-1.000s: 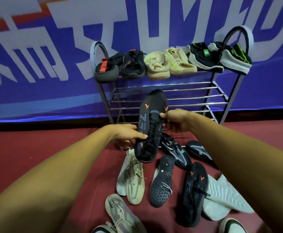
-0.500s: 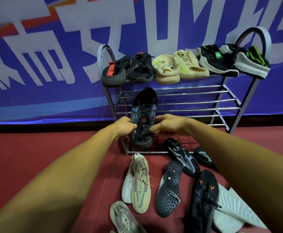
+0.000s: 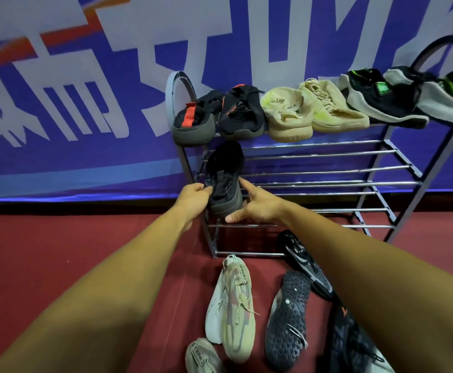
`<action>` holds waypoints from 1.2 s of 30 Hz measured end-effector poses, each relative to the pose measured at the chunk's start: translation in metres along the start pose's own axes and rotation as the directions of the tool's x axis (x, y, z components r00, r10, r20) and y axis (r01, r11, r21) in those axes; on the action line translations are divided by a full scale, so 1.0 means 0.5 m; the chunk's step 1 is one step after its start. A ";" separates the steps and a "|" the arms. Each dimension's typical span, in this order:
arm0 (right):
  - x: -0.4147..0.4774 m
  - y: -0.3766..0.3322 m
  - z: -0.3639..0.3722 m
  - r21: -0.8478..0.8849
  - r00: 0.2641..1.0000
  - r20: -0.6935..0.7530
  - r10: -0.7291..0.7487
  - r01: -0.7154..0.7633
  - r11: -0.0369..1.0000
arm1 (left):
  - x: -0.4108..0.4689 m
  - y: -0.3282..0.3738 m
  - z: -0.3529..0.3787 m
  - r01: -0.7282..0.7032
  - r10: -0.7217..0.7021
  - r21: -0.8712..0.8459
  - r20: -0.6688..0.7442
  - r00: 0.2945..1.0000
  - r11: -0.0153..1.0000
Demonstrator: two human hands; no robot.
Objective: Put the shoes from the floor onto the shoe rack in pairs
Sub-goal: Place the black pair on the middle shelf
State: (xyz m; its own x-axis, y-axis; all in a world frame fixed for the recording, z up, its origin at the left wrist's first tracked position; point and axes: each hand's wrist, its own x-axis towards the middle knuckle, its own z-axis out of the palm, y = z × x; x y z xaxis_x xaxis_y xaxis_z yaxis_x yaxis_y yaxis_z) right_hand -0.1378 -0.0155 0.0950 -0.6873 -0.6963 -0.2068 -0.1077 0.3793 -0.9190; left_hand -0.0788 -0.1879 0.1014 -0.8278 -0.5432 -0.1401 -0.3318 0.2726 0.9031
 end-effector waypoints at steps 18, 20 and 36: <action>0.110 0.003 0.045 -0.053 0.929 -0.369 0.035 -0.059 0.997 | 0.075 -0.024 0.004 0.100 -0.095 -0.137 0.041 0.995 0.986; 0.117 -0.001 0.054 -0.059 0.922 -0.386 0.030 -0.058 0.997 | 0.078 -0.024 0.006 0.107 -0.107 -0.152 0.009 0.994 0.983; 0.110 -0.002 0.073 -0.168 0.943 -0.332 0.002 -0.061 0.984 | 0.062 -0.043 -0.009 0.085 -0.085 -0.020 0.003 0.996 0.996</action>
State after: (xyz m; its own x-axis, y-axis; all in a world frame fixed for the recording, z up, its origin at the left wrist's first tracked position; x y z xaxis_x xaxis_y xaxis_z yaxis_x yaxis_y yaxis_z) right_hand -0.1490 -0.0765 0.0722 -0.8871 -0.4535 -0.0853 -0.1847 0.5183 -0.8350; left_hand -0.0952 -0.2141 0.0792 -0.7979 -0.5622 -0.2174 -0.3915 0.2093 0.8960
